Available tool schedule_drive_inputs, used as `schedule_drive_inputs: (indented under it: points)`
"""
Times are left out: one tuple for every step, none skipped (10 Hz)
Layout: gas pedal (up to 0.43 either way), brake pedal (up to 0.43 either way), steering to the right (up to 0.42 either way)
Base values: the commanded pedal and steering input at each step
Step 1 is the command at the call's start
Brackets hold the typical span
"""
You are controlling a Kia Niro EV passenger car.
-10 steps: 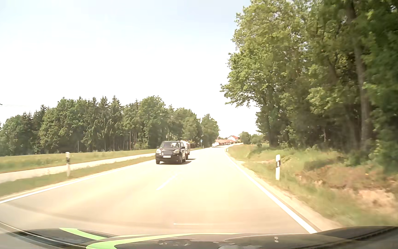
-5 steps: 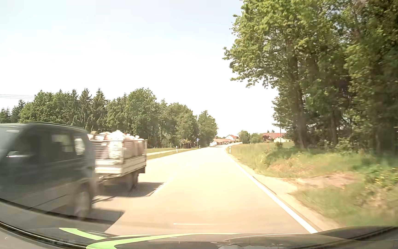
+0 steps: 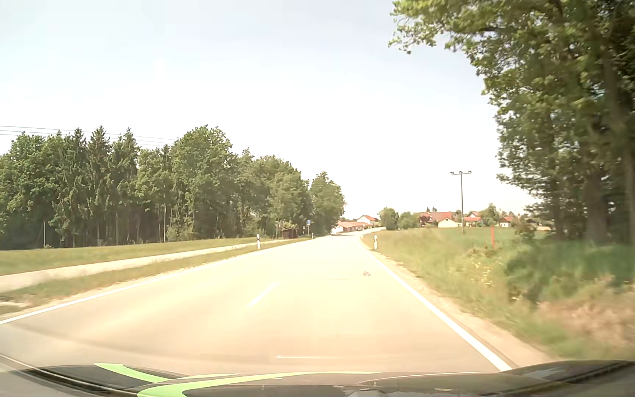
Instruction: Follow the waypoints while adhering to traffic rules and regulations
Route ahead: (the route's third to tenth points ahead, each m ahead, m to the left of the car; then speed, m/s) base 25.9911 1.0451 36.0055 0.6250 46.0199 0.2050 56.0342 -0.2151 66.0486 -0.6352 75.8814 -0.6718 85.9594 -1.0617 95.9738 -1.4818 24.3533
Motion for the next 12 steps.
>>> schedule_drive_inputs:
  points:
    - [0.000,0.000,0.004]
    - [0.000,0.000,0.004]
    - [0.000,0.000,0.004]
    - [0.000,0.000,0.004]
    - [0.000,0.000,0.004]
    - [0.000,0.000,0.004]
    - [0.000,0.000,0.004]
    - [0.000,0.000,0.004]
    - [0.000,0.012,0.004]
    - [0.000,0.012,0.004]
    - [0.000,0.067,0.004]
    - [0.000,0.128,0.005]
